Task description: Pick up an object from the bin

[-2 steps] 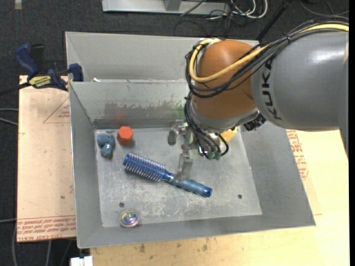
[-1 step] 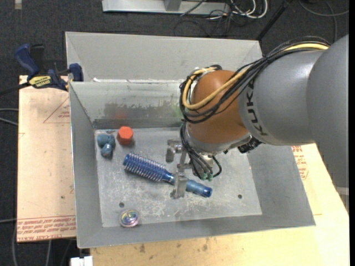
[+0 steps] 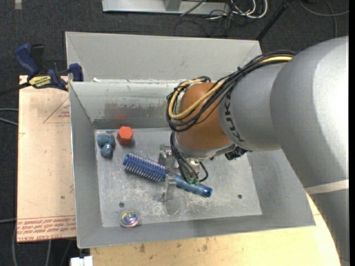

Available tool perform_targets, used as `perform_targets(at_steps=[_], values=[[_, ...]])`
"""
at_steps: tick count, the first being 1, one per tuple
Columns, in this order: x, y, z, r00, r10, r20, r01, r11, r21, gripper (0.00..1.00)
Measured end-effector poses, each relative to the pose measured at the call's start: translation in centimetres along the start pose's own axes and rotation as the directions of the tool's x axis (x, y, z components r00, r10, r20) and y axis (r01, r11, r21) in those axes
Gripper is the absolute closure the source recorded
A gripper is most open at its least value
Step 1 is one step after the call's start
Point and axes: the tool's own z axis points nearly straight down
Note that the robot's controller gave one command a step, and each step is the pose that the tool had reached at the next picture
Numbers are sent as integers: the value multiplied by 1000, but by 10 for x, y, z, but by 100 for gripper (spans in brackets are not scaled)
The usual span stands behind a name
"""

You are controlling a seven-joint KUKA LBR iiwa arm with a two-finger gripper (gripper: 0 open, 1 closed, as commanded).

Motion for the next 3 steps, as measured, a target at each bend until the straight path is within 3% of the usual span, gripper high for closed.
perform_targets(at_steps=[1, 2, 3], values=[[-1, 0, -4, 1000, 3, 4, -3, 1000, -1, 100], [42, 0, -129, 1000, 8, 11, -8, 1000, -3, 100], [55, 13, -190, 909, -416, 9, 416, 909, 2, 100]])
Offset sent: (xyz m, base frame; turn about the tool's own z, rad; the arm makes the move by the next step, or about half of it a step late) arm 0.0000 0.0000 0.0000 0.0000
